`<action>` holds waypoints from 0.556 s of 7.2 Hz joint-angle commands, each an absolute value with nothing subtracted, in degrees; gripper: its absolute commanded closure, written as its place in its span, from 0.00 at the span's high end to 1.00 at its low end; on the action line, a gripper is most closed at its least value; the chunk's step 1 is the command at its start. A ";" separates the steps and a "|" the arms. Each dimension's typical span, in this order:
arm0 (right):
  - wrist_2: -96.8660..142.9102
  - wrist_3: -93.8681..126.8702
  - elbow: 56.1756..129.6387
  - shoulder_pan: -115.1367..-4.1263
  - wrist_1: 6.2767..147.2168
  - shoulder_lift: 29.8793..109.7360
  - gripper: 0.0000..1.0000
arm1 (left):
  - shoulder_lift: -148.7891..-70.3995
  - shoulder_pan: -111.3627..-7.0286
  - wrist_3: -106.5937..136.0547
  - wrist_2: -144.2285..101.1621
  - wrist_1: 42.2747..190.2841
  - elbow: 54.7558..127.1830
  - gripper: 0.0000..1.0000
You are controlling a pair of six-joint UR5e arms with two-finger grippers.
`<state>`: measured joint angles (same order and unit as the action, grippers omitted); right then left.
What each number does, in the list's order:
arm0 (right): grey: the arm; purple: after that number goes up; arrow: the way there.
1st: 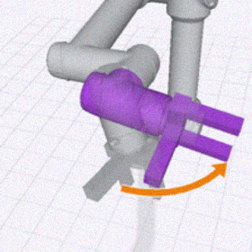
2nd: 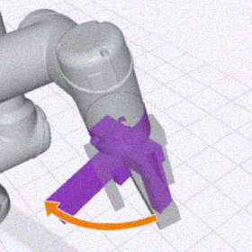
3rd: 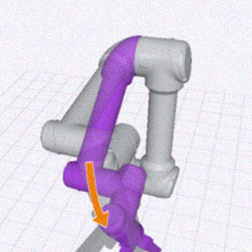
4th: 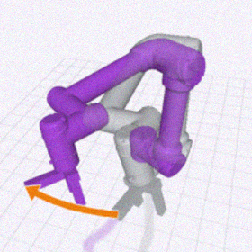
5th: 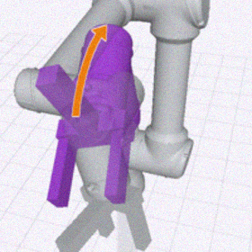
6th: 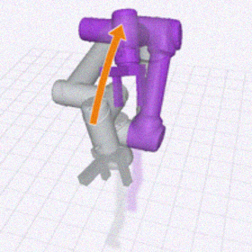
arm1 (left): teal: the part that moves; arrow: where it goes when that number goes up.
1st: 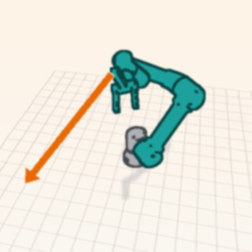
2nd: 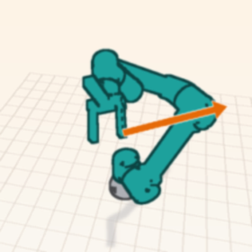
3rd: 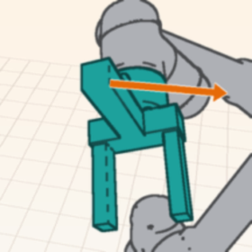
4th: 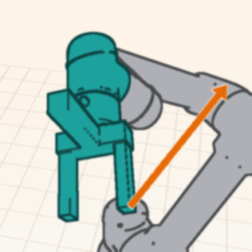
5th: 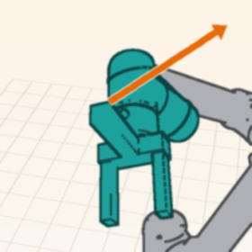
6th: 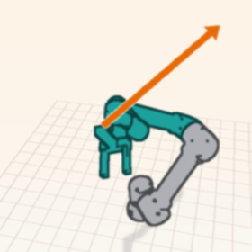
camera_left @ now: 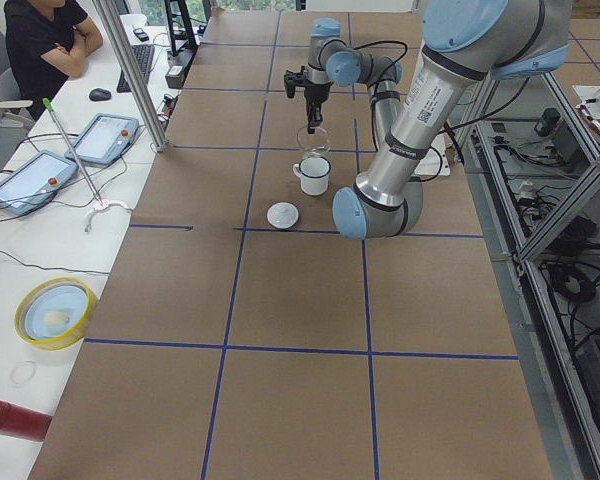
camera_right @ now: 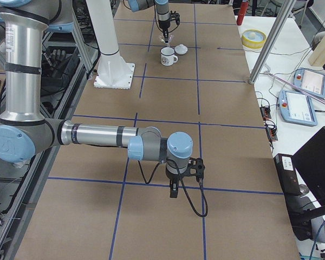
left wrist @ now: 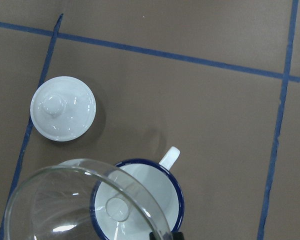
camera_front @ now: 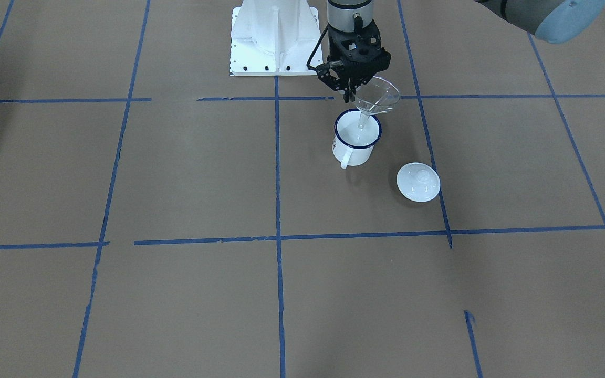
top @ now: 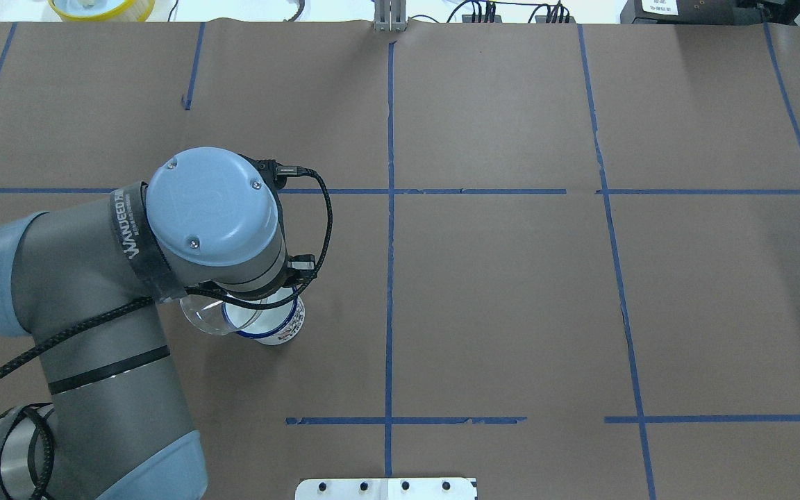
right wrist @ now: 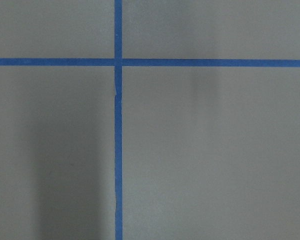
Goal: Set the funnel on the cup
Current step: 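Carry the glass funnel with the left gripper over the open mug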
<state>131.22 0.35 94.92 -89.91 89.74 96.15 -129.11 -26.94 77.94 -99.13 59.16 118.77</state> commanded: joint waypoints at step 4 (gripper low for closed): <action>131.22 0.35 94.92 -89.91 89.74 96.15 1.00 | -128.41 -26.46 76.99 -97.65 63.45 114.96 0.00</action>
<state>131.22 0.35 94.92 -89.91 89.74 96.15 -128.94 -26.53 76.97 -98.22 61.91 115.76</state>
